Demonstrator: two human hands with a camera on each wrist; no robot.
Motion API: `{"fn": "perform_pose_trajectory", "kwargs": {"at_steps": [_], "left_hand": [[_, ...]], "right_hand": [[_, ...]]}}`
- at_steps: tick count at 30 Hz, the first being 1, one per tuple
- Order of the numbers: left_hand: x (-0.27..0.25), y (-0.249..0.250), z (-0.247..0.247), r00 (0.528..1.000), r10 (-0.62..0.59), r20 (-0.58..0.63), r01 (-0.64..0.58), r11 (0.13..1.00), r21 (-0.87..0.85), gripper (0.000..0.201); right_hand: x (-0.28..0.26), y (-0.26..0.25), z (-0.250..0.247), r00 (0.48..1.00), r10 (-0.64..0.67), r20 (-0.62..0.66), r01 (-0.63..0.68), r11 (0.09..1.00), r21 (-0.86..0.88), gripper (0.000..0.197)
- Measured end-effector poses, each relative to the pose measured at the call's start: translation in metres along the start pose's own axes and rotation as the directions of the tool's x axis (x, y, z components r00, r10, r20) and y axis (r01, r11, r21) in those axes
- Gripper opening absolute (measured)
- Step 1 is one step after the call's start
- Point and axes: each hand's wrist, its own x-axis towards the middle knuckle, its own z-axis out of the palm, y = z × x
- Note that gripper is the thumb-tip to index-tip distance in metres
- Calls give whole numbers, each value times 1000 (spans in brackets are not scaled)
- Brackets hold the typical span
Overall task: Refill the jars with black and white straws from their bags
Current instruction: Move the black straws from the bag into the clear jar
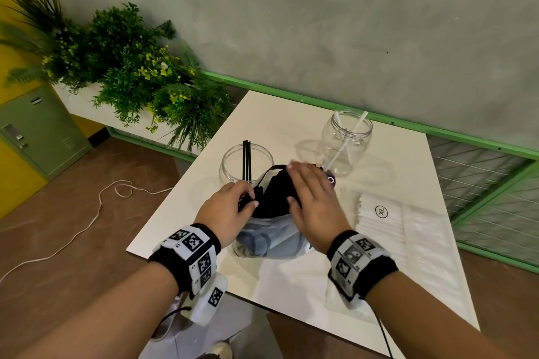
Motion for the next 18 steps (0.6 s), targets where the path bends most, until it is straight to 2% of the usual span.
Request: {"fn": "perform_pose_trajectory", "kwargs": {"at_steps": [2,4,6,8,13,14,16,18], "left_hand": [[1,1,1,1000,10,1,-10,1000,-11,13],[2,2,2,1000,13,8,-13,999,-32,14],[1,2,3,1000,18,12,-17,998,-53,14],[1,1,2,999,19,25,-18,998,-62,13],[0,-1,1,999,25,42,-23,998,-61,12],[0,-1,0,999,20,41,-18,998,-65,12],[0,-2,-1,999,-2,35,5,997,-76,12],[0,-4,-1,1000,-21,23,23,996,-91,12]], "right_hand": [[2,-21,5,993,-117,18,113,983,147,52],[3,-30,15,986,-108,129,82,978,194,58],[6,-26,23,981,-33,189,14,994,104,60],[12,-18,25,986,10,165,-9,1000,-8,55],[29,0,19,993,-12,121,35,982,-184,37],[32,7,16,995,17,103,3,982,-190,32],[37,21,10,988,150,39,-142,977,-162,24],[37,34,7,963,266,41,-261,960,-99,24]]}}
